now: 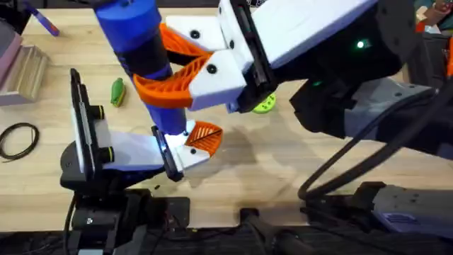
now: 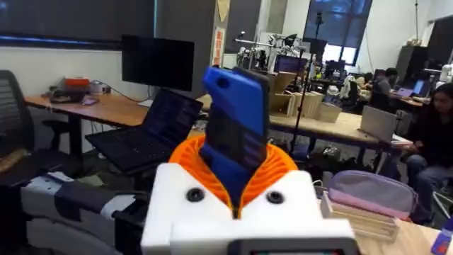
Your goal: Pick up the gripper from the table and insert it into the empty holder that is missing its gripper. Then pick up a screw, insert it into the mounting hole, and use the screwdriver to tighten it. Finally, clean up the table by picking up the vegetable and placing it into the bucket.
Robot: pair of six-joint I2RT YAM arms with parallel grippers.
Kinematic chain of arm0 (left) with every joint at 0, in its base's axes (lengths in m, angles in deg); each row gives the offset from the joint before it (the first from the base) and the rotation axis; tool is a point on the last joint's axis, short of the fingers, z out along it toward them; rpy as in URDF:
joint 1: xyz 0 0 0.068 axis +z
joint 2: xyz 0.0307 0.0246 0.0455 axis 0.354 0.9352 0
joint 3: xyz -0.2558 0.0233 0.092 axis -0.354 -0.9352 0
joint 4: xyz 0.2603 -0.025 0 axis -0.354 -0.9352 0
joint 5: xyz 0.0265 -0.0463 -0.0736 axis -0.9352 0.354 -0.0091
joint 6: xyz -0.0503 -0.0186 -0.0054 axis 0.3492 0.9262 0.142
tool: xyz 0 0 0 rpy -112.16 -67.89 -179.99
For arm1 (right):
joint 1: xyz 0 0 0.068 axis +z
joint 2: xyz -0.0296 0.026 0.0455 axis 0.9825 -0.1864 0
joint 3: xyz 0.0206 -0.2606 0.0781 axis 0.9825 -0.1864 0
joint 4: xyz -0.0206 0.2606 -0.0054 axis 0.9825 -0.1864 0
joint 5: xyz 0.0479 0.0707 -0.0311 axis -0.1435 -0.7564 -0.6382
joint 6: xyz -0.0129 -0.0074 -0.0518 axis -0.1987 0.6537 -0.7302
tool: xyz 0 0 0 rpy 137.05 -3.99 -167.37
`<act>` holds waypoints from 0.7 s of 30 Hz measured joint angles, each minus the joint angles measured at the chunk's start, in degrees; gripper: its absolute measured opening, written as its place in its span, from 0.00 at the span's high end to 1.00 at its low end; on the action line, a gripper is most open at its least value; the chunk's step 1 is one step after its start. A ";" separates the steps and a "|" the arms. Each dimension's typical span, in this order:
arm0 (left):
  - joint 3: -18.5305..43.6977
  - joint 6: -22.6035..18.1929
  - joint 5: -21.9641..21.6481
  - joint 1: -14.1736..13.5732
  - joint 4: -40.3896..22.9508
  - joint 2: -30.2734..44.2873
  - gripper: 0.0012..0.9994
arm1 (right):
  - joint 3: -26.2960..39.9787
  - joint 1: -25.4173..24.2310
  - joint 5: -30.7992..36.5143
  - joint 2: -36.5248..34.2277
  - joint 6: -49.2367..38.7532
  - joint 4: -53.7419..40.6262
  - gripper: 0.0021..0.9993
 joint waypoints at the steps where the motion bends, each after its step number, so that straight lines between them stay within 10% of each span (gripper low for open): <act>1: 0.00 0.00 0.00 0.00 0.00 0.02 1.00 | 0.00 0.00 0.00 0.01 0.19 0.00 0.98; 11: 0.00 0.00 0.00 0.00 0.02 0.00 1.00 | 0.15 -0.20 0.56 0.14 1.37 -2.87 0.98; 21: 0.00 0.02 -0.02 0.00 0.02 0.00 1.00 | 11.90 -4.73 8.06 2.24 -10.13 -45.15 0.98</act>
